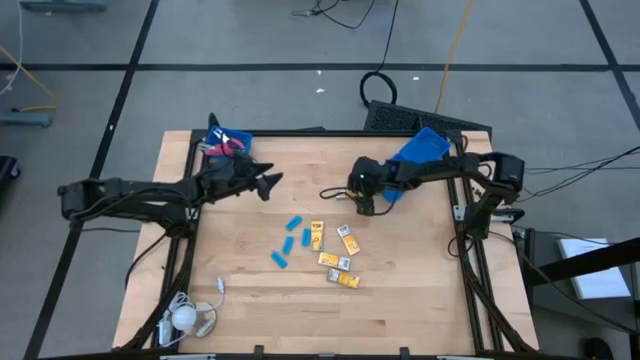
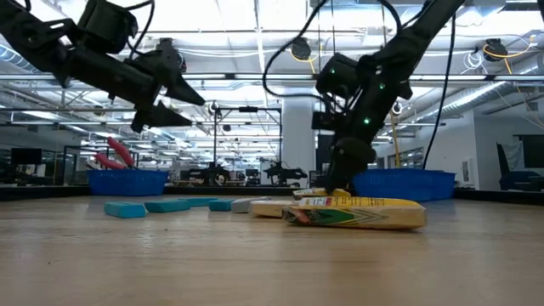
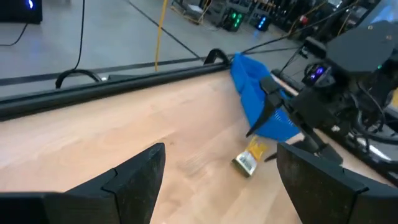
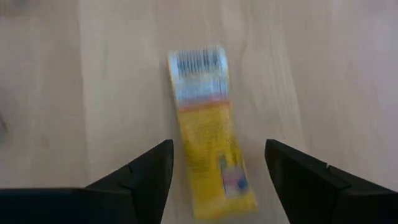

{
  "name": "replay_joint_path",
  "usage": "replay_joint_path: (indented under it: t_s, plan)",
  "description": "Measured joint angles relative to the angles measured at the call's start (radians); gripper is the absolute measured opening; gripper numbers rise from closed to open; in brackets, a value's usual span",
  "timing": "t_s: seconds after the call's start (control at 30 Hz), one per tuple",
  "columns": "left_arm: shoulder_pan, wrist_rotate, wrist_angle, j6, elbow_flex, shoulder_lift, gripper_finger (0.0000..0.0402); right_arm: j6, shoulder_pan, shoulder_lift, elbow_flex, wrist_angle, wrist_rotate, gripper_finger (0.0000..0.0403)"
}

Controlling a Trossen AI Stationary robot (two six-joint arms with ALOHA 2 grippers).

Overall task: Pick & Place School Supplies
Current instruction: Put the yellow crayon box into the top right blue basket

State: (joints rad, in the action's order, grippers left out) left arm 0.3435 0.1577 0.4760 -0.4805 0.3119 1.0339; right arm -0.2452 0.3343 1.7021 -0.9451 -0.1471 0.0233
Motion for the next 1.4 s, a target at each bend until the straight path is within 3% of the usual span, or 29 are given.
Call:
replay_joint_path:
  t_s: [0.33, 0.93, 1.3, 1.4]
  plan:
    - [0.001, 0.005, 0.004, 0.004, 0.0, 0.04, 0.0312, -0.029, 0.007, 0.058, -0.004, -0.022, -0.044, 0.0229]
    - [0.002, 0.027, 0.007, 0.005, 0.0, 0.039, 0.0312, -0.025, -0.001, 0.049, 0.001, 0.026, -0.054, 0.012]
    - [0.002, 0.027, 0.007, 0.005, 0.0, 0.039, 0.0312, 0.098, -0.005, -0.143, 0.002, -0.017, -0.042, 0.0126]
    - [0.002, 0.027, 0.007, 0.005, 0.0, 0.039, 0.0312, 0.16, -0.003, -0.234, 0.002, -0.093, 0.027, 0.0127]
